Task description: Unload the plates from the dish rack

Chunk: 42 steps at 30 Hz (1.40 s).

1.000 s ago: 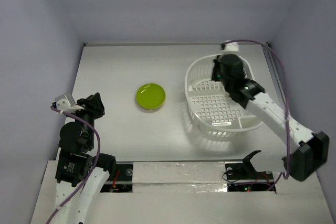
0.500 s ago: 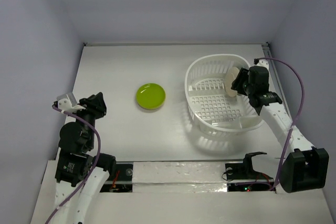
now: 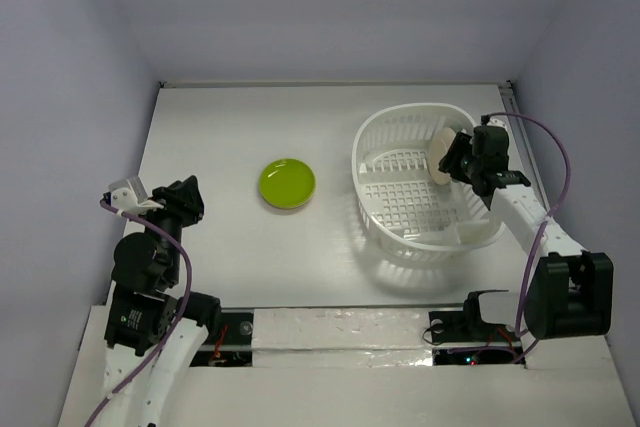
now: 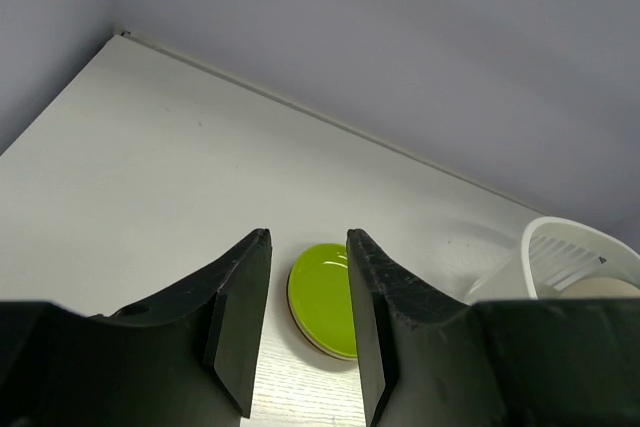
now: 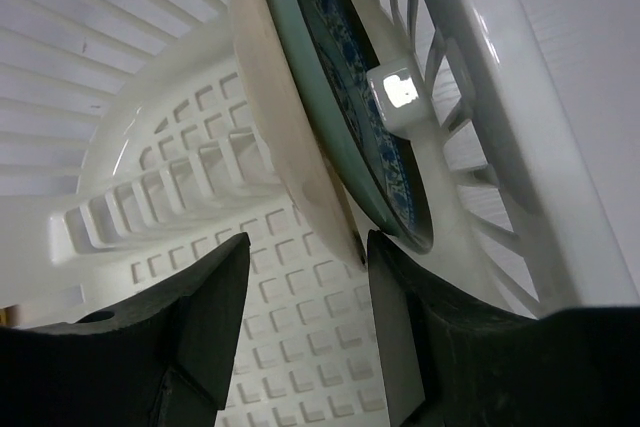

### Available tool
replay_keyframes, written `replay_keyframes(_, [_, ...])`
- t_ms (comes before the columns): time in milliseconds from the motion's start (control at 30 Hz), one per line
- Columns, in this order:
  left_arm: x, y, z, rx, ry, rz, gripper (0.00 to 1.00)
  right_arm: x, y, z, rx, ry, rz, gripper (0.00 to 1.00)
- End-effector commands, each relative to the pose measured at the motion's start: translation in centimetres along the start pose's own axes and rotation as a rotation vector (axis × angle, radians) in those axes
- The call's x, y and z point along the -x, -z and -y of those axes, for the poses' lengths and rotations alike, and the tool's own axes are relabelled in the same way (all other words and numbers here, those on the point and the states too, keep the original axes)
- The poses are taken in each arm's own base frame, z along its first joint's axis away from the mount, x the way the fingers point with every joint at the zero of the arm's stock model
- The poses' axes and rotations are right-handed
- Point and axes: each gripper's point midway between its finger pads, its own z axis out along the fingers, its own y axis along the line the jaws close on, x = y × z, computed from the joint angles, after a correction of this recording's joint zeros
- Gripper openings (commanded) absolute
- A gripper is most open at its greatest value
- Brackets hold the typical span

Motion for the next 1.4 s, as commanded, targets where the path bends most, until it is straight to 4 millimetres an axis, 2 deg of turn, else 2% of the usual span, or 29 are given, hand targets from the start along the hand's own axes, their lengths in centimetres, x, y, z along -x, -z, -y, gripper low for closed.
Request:
replay_keyframes(0, [1.3, 0.0, 0.8, -0.033, 0.008, 0.047, 0.34, 2.5, -0.1, -1.2, 0.053, 0.004, 0.080, 0.56])
replay_keyframes(100, [1.3, 0.0, 0.8, -0.033, 0.009, 0.047, 0.34, 2.7, -0.4, -1.6, 0.069, 0.018, 0.085, 0.57])
replay_keyframes(333, [1.1, -0.1, 0.8, -0.035, 0.010, 0.040, 0.34, 3.2, 0.2, -3.7, 0.188, 0.029, 0.100, 0.58])
replay_keyframes(467, [1.1, -0.1, 0.8, -0.034, 0.008, 0.040, 0.34, 3.4, 0.1, -3.9, 0.190, 0.043, 0.095, 0.50])
replay_keyframes(867, [1.1, -0.1, 0.8, -0.035, 0.010, 0.040, 0.34, 4.0, -1.1, -5.0, 0.177, 0.082, 0.070, 0.44])
replay_keyframes(1000, [1.1, -0.1, 0.8, -0.034, 0.008, 0.040, 0.34, 4.0, -1.2, -5.7, 0.184, 0.100, 0.064, 0.32])
replay_keyframes(1067, [1.0, -0.1, 0.8, -0.035, 0.009, 0.038, 0.34, 4.1, -1.2, -5.7, 0.179, 0.101, 0.061, 0.20])
replay_keyframes(1133, [1.0, -0.1, 0.8, -0.035, 0.007, 0.036, 0.34, 4.5, -1.0, -6.1, 0.184, 0.113, 0.070, 0.14])
replay_keyframes(1167, [1.1, -0.1, 0.8, -0.034, 0.008, 0.038, 0.34, 4.5, -0.9, -6.1, 0.181, 0.116, 0.070, 0.07])
replay_keyframes(1200, [1.1, -0.1, 0.8, -0.034, 0.008, 0.040, 0.34, 4.5, -0.7, -6.4, 0.185, 0.128, 0.071, 0.04])
replay_keyframes(1267, [1.0, -0.1, 0.8, -0.036, 0.007, 0.039, 0.34, 5.0, -0.4, -6.6, 0.185, 0.136, 0.080, 0.00])
replay_keyframes(1367, [1.0, -0.1, 0.8, -0.035, 0.007, 0.036, 0.34, 5.7, 0.1, -6.8, 0.192, 0.157, 0.093, 0.00])
